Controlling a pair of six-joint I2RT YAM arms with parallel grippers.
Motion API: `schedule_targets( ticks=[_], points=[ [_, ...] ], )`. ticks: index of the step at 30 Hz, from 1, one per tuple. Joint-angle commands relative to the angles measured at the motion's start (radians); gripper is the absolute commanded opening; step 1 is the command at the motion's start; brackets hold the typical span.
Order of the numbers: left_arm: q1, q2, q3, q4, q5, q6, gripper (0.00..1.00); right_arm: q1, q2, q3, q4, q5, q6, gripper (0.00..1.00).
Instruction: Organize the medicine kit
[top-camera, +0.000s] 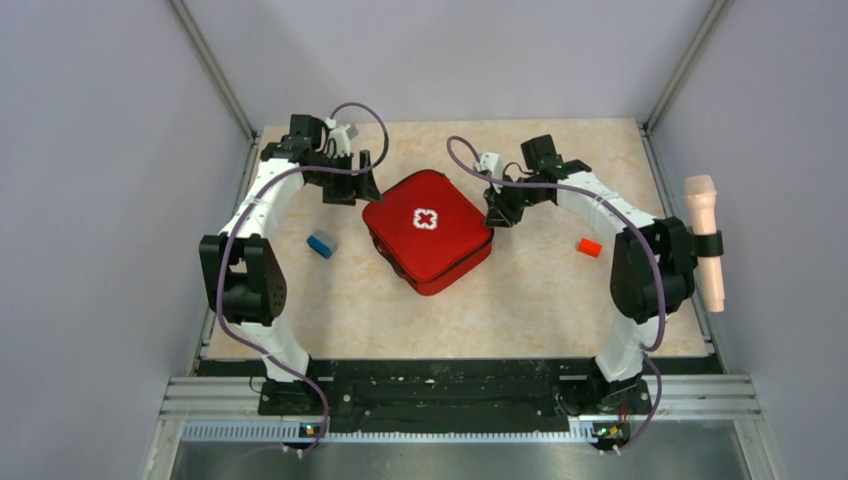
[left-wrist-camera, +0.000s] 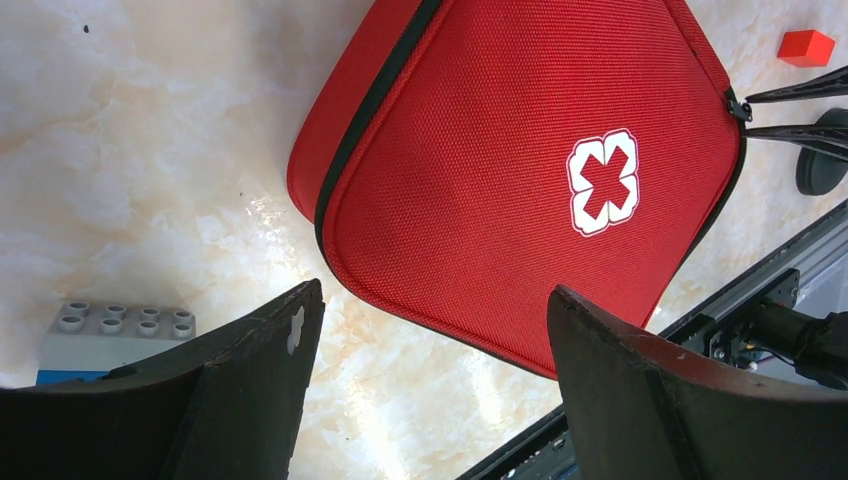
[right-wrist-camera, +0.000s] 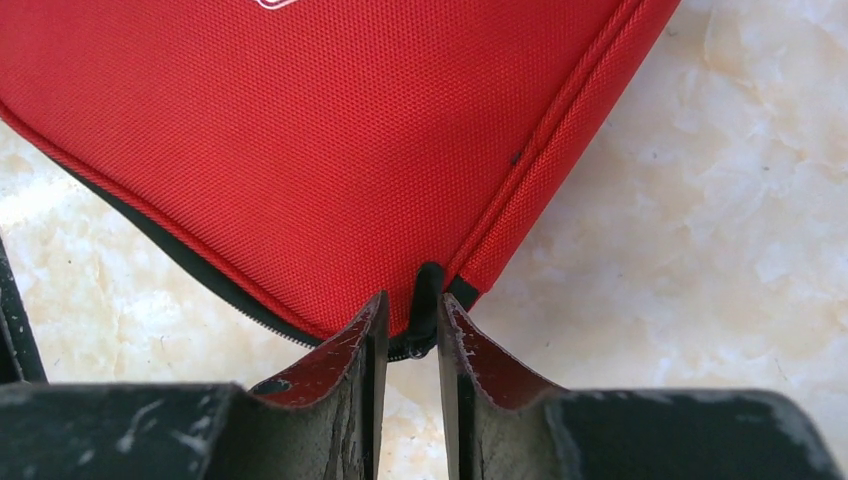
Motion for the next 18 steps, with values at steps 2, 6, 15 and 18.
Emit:
schedule_targets(
  ticks=[2,6,15,18],
  points=[
    [-0.002,-0.034,-0.007,0.029,0.001,0.002,0.86,0.004,0.032,0.042,0.007,0.000,-0.003,0.23],
    [-0.002,-0.031,-0.005,0.031,0.002,0.003,0.86,0.005,0.061,0.055,-0.018,-0.016,-0.018,0.22],
    [-0.003,-0.025,-0.006,0.030,0.007,0.001,0.86,0.004,0.109,0.096,-0.005,-0.006,0.034,0.01],
    [-0.002,-0.030,-0.008,0.027,0.005,0.004,0.86,-0.007,0.089,0.105,-0.004,-0.028,0.061,0.00]
  ],
)
